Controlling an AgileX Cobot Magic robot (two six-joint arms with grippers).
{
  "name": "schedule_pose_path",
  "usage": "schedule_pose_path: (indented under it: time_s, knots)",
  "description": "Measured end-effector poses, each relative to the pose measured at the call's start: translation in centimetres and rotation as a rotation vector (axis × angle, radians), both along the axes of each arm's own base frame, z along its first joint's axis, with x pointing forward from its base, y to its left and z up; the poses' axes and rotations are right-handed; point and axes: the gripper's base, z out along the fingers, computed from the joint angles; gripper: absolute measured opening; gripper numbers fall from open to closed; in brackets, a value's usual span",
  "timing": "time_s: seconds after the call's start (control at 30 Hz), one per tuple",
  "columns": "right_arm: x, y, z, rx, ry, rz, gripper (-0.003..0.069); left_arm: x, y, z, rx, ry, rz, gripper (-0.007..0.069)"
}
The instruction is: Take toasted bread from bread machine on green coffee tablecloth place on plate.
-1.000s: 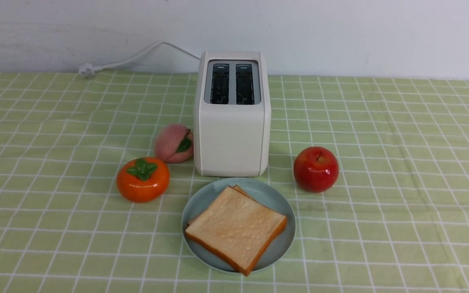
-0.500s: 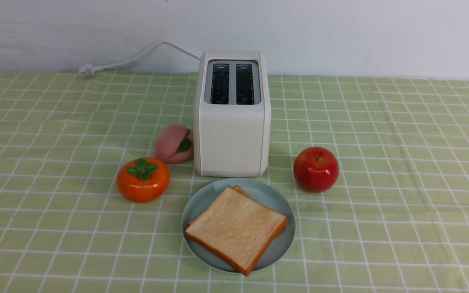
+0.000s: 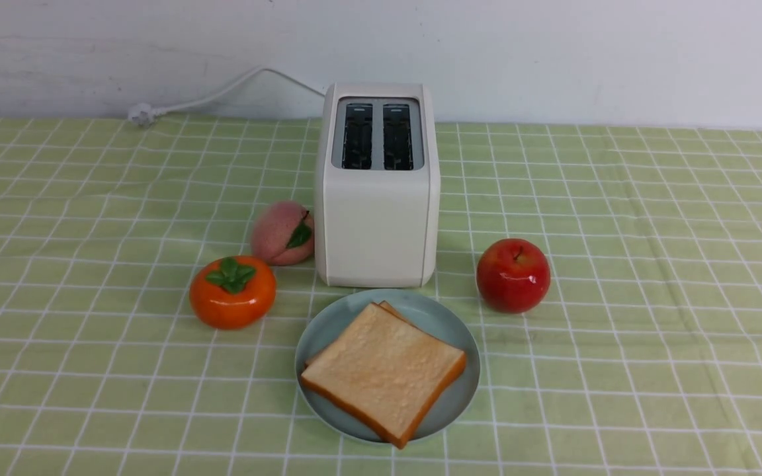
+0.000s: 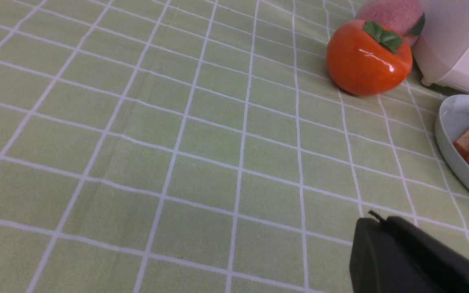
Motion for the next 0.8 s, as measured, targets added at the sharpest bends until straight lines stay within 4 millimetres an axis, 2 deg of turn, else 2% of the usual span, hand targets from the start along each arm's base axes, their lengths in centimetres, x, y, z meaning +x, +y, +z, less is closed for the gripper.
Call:
schedule_pose_path:
  time_s: [0.8]
  knots:
    - [0.00, 0.00, 0.00, 0.000, 0.000, 0.000, 0.0097, 0.00, 0.00, 0.00, 0.000, 0.000, 0.000, -0.0002]
